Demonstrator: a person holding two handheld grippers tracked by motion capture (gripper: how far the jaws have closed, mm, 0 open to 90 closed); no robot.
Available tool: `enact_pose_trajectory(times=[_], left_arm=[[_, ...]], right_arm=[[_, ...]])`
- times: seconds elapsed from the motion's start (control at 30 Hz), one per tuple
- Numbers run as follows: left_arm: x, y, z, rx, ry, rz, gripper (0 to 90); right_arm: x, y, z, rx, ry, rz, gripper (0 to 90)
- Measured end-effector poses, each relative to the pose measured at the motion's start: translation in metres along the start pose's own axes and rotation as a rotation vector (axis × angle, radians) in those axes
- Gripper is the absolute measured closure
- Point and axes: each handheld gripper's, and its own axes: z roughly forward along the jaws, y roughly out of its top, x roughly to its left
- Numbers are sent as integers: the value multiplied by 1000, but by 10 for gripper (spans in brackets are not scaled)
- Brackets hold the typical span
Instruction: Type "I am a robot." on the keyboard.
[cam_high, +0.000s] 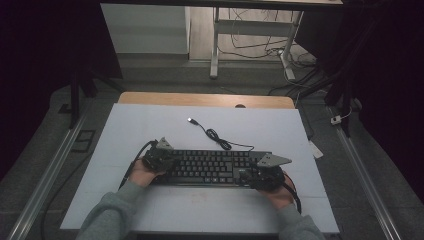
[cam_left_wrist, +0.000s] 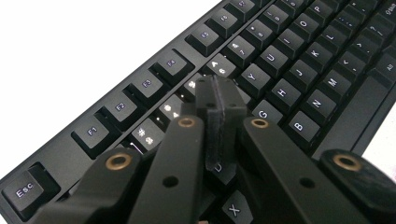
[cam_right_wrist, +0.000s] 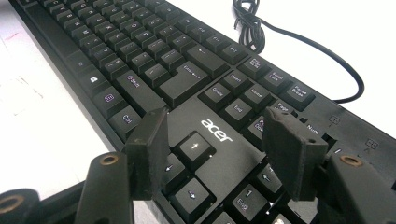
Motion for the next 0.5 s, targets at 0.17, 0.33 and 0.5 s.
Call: enact_pose_trajectory(times=[0.17, 0.33, 0.5], left_arm=[[0, 0, 1, -2, -2, -2, 886], [-1, -1, 4, -1, -3, -3, 888], [-2, 0, -2, -21, -5, -2, 887]], right_arm=[[0, 0, 0, 0, -2, -1, 419], [0, 0, 1, -1, 0, -1, 419], [0, 0, 0, -2, -2, -3, 419]])
